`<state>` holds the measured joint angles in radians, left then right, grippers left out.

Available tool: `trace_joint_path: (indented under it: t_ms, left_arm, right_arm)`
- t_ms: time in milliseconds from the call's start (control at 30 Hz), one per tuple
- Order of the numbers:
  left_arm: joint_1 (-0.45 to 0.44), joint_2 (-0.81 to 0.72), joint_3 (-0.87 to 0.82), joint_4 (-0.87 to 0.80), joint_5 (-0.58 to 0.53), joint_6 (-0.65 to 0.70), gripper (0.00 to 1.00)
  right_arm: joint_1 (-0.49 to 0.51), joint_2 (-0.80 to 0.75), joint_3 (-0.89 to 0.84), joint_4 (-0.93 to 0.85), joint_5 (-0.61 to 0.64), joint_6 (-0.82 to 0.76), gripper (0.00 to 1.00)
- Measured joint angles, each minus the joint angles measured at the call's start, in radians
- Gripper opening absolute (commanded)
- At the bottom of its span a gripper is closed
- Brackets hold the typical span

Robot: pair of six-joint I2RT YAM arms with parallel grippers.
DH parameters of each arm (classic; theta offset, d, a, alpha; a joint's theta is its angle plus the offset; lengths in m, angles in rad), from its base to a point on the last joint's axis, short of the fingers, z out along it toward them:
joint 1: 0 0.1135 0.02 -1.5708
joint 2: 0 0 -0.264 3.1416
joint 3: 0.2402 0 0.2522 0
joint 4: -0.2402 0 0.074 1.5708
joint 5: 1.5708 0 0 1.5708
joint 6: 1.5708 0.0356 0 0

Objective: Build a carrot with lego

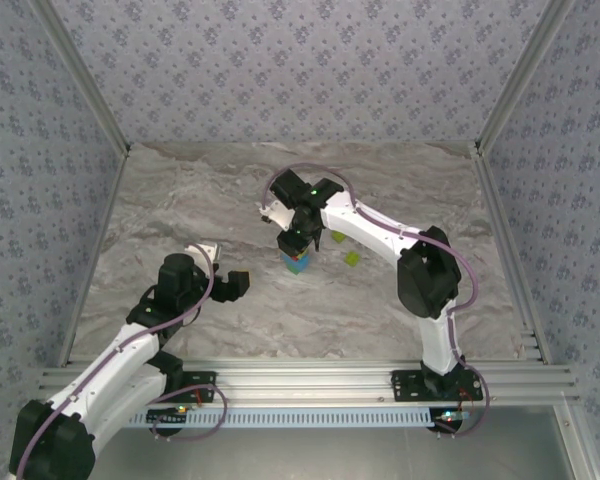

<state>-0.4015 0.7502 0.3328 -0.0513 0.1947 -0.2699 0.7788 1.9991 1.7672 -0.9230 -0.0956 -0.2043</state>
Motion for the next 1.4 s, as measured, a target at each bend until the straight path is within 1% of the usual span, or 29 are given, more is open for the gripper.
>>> trace_joint_path:
  t_ms: [1400]
  left_arm:
    - [0.000,0.000,0.000,0.000,0.000,0.000,0.93]
  right_arm:
    - [-0.002,-0.087,-0.137,0.105,-0.017,-0.003,0.28]
